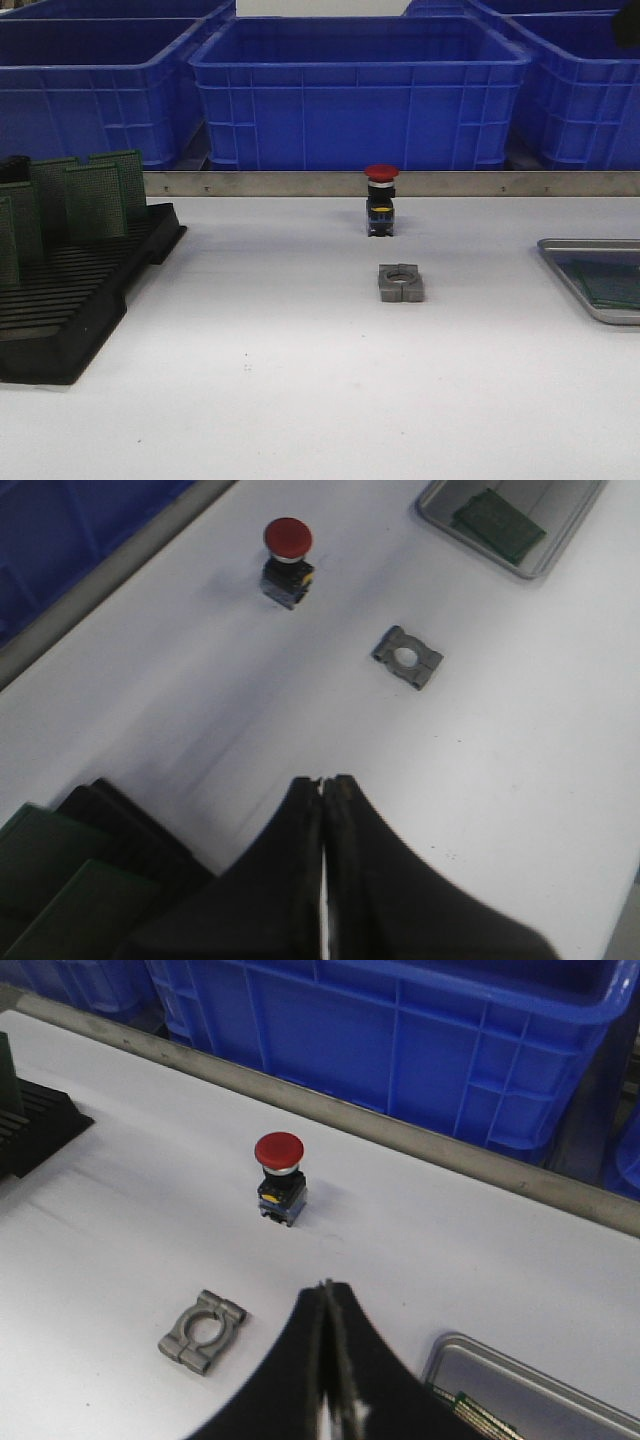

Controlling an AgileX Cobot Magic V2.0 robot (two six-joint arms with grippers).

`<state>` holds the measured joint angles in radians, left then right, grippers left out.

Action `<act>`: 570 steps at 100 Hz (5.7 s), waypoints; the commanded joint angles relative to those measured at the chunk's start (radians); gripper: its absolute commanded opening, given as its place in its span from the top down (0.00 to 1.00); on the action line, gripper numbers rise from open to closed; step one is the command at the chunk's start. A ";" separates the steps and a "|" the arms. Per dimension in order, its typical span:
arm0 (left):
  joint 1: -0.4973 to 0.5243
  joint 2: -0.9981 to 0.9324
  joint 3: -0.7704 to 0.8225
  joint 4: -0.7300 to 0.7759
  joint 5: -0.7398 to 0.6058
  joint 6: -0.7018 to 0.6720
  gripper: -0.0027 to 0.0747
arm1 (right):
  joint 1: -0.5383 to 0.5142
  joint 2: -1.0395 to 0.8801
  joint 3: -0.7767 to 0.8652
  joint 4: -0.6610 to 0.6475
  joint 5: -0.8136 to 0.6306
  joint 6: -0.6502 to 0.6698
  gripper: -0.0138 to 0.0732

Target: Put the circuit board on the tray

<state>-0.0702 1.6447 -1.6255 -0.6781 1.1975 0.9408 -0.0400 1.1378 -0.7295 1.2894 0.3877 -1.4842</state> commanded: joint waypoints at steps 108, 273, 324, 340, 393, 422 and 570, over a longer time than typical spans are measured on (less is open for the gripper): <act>0.016 -1.413 1.278 -0.277 -0.960 0.040 0.99 | 0.167 -0.989 0.490 0.086 -0.248 0.017 0.91; 0.010 -1.678 1.674 0.667 -1.189 -0.973 0.99 | 0.167 -0.993 0.492 0.086 -0.082 0.017 0.91; -0.018 -1.681 1.674 0.654 -1.078 -0.973 0.99 | 0.167 -0.993 0.492 0.086 -0.078 0.017 0.91; -0.018 -1.681 1.674 0.654 -1.078 -0.973 0.99 | 0.167 -0.993 0.492 0.086 -0.078 0.017 0.91; -0.018 -1.681 1.674 0.654 -1.078 -0.973 0.99 | 0.167 -0.993 0.492 0.086 -0.092 0.017 0.91; -0.018 -1.681 1.674 0.654 -1.078 -0.973 0.99 | 0.085 -0.993 0.496 -0.022 -0.290 0.033 0.91; -0.018 -1.681 1.674 0.654 -1.078 -0.973 0.99 | -0.034 -1.175 0.745 -1.381 -0.435 1.495 0.91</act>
<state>-0.0798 -0.0047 0.0000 -0.0146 0.1948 -0.0265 -0.0669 -0.0111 0.0268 -0.0778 0.0324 0.0139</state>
